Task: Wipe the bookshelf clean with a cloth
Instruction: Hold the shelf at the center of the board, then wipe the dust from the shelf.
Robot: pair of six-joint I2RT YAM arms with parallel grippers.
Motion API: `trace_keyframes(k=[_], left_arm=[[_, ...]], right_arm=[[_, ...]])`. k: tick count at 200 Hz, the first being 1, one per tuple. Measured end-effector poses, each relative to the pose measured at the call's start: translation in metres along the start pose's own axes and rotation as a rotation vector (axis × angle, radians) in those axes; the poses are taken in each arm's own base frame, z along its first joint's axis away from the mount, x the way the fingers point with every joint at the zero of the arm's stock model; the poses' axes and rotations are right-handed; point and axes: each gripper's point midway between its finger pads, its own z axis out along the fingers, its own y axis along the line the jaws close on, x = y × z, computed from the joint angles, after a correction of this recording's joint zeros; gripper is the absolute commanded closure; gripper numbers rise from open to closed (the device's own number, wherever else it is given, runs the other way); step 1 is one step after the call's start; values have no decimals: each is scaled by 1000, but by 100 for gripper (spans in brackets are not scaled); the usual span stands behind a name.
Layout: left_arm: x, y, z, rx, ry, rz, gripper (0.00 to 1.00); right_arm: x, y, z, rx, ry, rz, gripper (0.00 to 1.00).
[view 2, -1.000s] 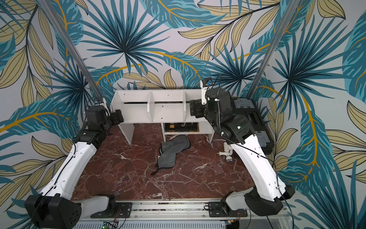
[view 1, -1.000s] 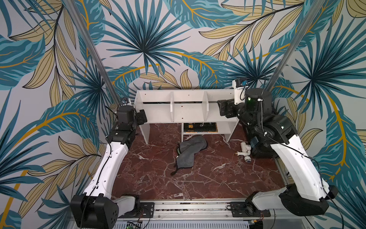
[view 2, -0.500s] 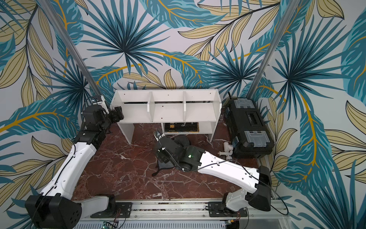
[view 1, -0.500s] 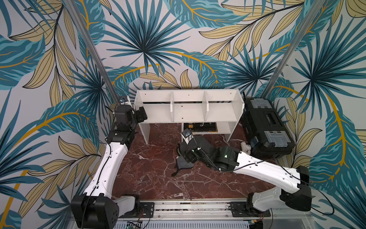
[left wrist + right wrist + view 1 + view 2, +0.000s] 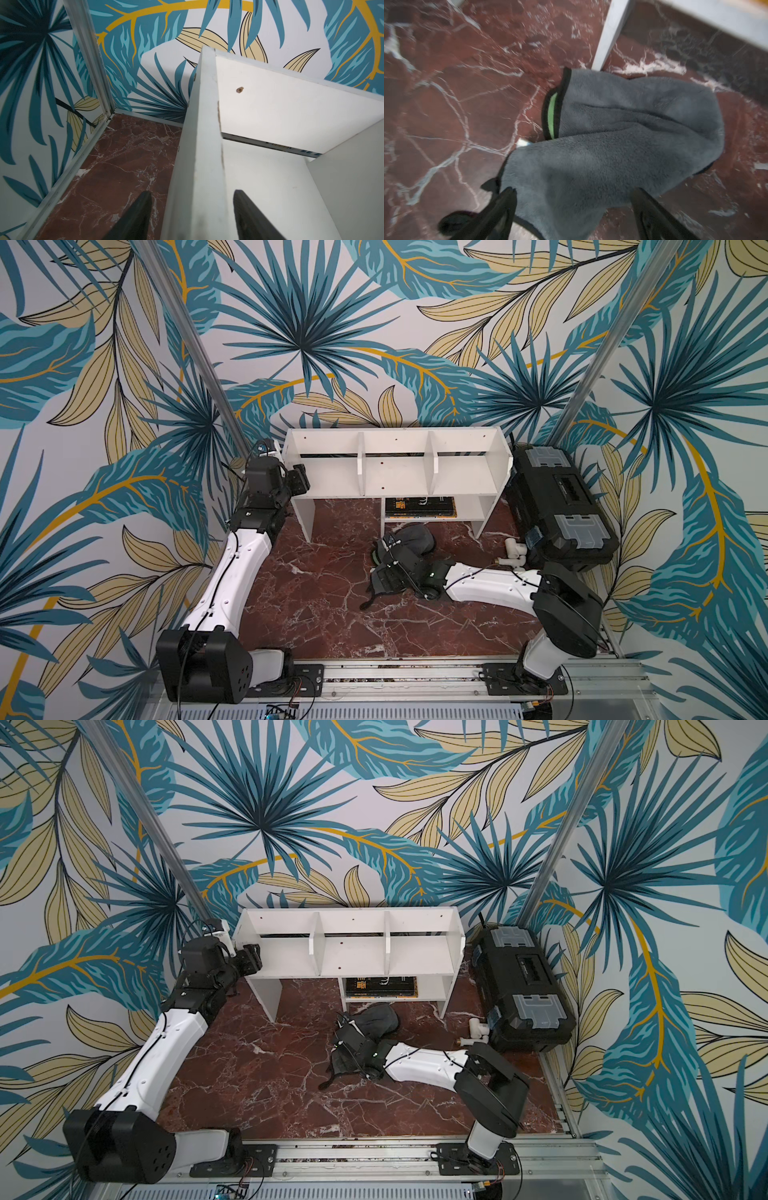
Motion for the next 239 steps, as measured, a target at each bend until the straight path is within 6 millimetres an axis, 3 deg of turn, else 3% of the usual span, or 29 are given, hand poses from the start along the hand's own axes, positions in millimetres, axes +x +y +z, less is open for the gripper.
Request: trace_keyframes(k=[17,43,55,85,99,112,162,185,199,214,239], left_arm=[[-3,-3,0,17,-12,2,51],[-3,-4,3,26,-15,1,61],[-4,-3,3,24,-16,-2,68],[-5,2,4,7,-20,10,78],[-4,2,4,4,-19,51,81],[-4,2,4,4,-19,66,84],[-4,2,4,3,-18,95,94],[-4,2,4,4,-18,103,100],[-4,2,5,4,-18,106,100],[-4,2,5,4,-19,108,100],[-4,2,6,7,-19,109,100]], right_arm=[[7,6,11,-13,13,7,27],[13,8,27,-11,18,25,83],[20,7,34,-5,27,32,99],[24,-2,24,2,10,55,100],[19,-13,-1,17,-14,56,100],[-5,-25,-38,25,-86,74,100],[-138,-89,-242,65,-540,172,100],[-188,-134,-311,170,-652,220,100],[-212,-161,-336,243,-690,255,100],[-231,-185,-350,311,-702,284,100],[-258,-220,-339,381,-673,319,100]])
